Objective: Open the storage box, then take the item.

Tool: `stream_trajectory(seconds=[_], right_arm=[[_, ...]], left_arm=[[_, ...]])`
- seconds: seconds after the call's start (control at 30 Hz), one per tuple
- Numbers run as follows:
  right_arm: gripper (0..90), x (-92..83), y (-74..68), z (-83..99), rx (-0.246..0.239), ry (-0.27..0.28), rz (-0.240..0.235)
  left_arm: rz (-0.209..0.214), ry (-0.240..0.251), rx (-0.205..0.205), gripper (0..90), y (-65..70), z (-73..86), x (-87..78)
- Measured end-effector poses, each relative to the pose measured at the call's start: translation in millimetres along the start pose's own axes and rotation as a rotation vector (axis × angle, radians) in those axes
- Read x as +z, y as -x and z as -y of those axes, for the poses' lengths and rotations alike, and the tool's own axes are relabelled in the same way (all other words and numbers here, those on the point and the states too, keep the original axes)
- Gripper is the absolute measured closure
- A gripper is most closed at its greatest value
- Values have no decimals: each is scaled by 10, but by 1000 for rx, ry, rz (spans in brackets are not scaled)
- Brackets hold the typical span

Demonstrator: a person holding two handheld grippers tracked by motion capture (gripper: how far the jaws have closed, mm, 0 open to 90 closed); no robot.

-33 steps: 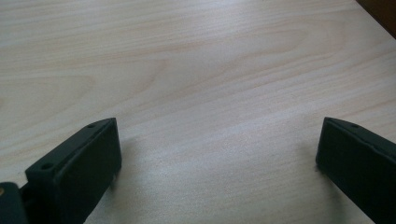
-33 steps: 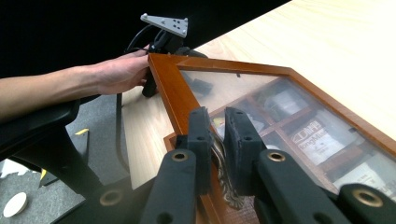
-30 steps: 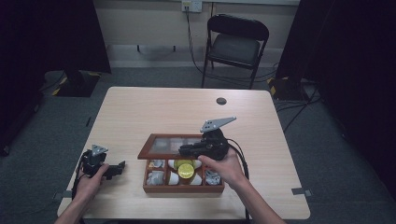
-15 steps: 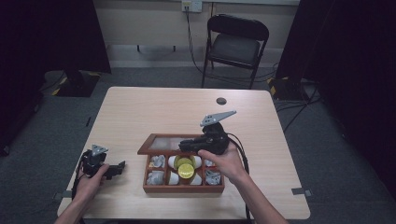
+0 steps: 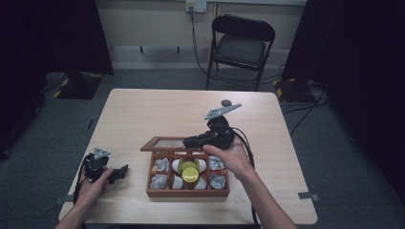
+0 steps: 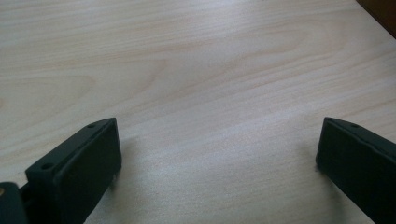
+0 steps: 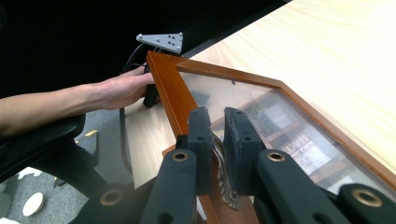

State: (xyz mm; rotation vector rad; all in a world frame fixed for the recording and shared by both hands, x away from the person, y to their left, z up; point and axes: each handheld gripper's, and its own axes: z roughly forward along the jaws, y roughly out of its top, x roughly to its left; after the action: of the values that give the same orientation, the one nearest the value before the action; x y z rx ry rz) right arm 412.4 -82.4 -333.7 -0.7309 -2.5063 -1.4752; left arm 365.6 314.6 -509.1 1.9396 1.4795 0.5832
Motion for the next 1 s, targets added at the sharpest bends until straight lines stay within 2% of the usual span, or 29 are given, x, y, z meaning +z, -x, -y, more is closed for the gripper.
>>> stream_trajectory(seconds=[0.33,0.47,0.6,0.63,0.73,0.8,0.9,0.93,0.97,1.0], right_arm=[[815,-15,23,-76,16,-12,7],[815,-12,21,-78,18,-14,8],[815,-12,25,-79,21,-16,4],[816,-10,30,-86,19,-15,2],[816,-20,36,-99,18,-15,7],[816,-22,44,-101,20,-14,2],[816,-24,43,-106,17,-13,5],[816,-26,42,-108,15,-13,7],[816,-27,45,-109,14,-12,6],[817,-29,49,-111,11,-10,6]], left_arm=[[-2,1,-4,0,5,2,-1],[6,2,6,1,1,9,-10],[8,-4,16,36,-16,6,-42],[20,-12,20,65,-27,3,-59],[17,-12,12,161,-54,-1,-91],[18,-20,7,168,-53,-2,-108],[48,-39,16,185,-47,-4,-146],[64,-28,17,199,-47,-9,-165],[101,-6,14,211,-51,-24,-195],[111,3,16,212,-49,-35,-217]])
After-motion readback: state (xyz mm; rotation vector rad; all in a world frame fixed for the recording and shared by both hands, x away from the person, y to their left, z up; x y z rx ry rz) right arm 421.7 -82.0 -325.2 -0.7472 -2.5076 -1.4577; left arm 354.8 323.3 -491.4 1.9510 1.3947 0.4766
